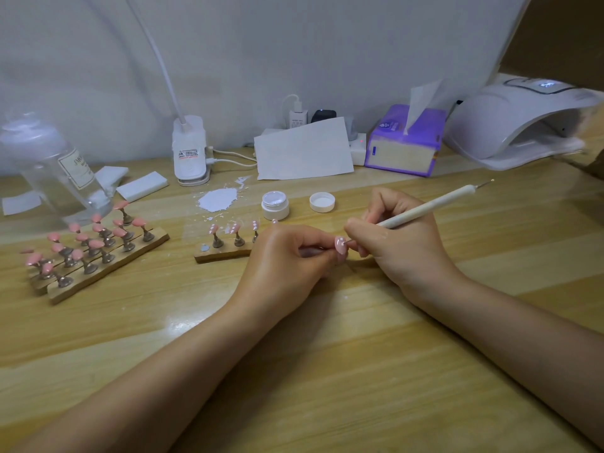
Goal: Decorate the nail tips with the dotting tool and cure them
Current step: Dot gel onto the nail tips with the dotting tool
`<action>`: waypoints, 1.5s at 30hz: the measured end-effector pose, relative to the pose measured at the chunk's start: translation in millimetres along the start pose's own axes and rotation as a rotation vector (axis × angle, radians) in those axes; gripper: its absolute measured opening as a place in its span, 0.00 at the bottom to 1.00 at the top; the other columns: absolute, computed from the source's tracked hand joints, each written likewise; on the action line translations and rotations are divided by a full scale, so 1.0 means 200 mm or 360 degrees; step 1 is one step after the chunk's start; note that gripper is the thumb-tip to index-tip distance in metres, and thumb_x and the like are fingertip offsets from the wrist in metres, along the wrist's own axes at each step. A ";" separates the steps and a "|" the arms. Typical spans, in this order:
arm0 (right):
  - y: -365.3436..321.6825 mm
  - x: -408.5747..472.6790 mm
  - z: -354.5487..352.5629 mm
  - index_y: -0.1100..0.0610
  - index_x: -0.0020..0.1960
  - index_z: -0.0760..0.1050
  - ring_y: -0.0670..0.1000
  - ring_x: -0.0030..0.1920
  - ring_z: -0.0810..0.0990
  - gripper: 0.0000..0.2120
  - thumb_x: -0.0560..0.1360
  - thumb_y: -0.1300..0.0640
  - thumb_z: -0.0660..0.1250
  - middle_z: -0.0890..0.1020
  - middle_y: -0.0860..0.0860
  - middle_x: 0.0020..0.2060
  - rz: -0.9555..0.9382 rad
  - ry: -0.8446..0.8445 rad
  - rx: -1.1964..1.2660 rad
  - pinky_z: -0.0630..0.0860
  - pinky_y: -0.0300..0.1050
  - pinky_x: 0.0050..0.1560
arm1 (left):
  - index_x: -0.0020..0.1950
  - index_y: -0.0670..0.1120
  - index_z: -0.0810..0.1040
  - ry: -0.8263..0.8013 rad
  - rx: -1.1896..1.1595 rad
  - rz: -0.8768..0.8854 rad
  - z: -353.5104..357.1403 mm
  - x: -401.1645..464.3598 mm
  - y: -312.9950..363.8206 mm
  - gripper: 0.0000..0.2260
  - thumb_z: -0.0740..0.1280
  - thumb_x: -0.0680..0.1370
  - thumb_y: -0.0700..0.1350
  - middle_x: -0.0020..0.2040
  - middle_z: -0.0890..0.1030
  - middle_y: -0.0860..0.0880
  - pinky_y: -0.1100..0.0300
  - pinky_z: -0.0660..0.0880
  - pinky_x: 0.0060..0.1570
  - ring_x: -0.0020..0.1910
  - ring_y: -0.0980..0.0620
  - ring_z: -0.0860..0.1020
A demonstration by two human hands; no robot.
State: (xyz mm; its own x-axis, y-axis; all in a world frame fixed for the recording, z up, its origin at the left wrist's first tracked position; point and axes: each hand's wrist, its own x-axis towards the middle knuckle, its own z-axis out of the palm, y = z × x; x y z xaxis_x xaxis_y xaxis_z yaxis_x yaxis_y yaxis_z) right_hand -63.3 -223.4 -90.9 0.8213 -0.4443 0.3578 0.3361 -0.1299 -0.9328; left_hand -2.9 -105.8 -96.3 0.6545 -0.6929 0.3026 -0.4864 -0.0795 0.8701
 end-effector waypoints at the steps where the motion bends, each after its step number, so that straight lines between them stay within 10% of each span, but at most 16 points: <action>1: 0.00 0.00 0.00 0.58 0.29 0.60 0.40 0.19 0.72 0.18 0.66 0.78 0.60 0.70 0.47 0.15 0.0000 -0.0001 0.0003 0.69 0.30 0.24 | 0.34 0.59 0.80 -0.0003 -0.0003 0.0004 0.00 0.00 0.00 0.13 0.70 0.72 0.40 0.27 0.79 0.63 0.73 0.73 0.33 0.28 0.67 0.74; 45: 0.00 0.00 0.00 0.58 0.27 0.59 0.41 0.17 0.70 0.19 0.68 0.75 0.61 0.66 0.47 0.15 0.0027 0.0118 0.0032 0.69 0.31 0.23 | 0.35 0.56 0.82 0.0027 -0.0027 -0.0100 0.00 0.00 0.00 0.09 0.71 0.72 0.43 0.36 0.83 0.56 0.65 0.77 0.37 0.31 0.63 0.76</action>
State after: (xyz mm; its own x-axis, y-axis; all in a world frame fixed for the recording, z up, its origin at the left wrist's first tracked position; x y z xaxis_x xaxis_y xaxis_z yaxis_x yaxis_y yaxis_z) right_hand -62.9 -224.3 -90.3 0.7909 -0.5106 0.3371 0.3321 -0.1045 -0.9374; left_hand -3.2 -105.8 -97.4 0.6931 -0.6748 0.2535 -0.4343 -0.1102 0.8940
